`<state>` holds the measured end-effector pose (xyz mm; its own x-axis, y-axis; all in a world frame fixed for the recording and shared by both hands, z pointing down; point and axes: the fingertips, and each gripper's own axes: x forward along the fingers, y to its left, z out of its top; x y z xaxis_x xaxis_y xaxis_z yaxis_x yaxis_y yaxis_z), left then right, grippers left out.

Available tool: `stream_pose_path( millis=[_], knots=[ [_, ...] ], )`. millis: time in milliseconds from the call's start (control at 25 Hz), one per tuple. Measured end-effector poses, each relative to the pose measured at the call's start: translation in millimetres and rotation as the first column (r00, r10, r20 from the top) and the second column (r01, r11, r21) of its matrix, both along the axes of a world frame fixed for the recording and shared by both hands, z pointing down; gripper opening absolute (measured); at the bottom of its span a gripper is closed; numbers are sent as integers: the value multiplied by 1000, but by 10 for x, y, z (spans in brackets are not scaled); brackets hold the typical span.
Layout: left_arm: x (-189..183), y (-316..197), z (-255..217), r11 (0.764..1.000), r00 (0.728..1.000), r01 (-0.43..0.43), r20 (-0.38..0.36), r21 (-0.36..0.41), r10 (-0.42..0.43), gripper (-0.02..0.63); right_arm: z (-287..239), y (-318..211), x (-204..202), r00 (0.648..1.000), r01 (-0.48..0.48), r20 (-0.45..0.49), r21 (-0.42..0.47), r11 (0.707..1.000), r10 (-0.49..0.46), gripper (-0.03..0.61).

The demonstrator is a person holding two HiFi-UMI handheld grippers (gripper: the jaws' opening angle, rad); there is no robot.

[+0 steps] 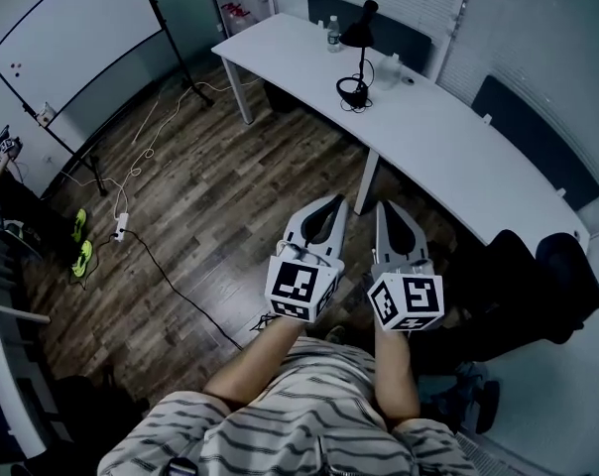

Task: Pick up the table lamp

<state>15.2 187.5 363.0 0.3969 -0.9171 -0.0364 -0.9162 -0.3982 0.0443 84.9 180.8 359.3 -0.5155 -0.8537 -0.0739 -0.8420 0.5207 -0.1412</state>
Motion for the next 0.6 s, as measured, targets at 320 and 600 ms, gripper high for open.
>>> stream_pose_path(
  millis=[320, 600],
  knots=[
    [245, -144, 48, 1000, 1000, 6, 7, -1, -6, 7, 109, -116, 212, 1000, 3, 27, -15, 1000, -2, 11],
    [208, -609, 238, 999, 1000, -28, -5, -31, 27, 6, 250, -561, 167, 999, -32, 1, -36, 999, 32, 11]
  ],
)
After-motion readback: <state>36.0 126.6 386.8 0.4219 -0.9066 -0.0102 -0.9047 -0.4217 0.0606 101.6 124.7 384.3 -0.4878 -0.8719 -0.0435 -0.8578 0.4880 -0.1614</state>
